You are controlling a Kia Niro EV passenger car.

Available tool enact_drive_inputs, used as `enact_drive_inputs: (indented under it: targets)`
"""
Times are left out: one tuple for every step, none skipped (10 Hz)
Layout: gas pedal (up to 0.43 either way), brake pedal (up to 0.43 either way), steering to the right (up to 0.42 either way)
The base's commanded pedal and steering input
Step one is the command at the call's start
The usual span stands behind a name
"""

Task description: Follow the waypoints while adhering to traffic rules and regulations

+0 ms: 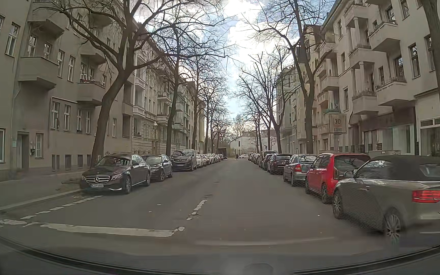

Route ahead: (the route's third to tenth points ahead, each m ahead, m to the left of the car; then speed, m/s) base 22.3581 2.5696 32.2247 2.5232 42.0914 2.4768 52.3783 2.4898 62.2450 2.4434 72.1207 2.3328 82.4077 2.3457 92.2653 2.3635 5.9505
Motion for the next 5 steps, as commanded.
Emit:
enact_drive_inputs:
  targets:
    - [0.067,0.024,0.014]
    - [0.067,0.024,0.013]
    - [0.059,0.024,0.012]
    - [0.047,0.024,0.011]
    - [0.02,0.024,0.011]
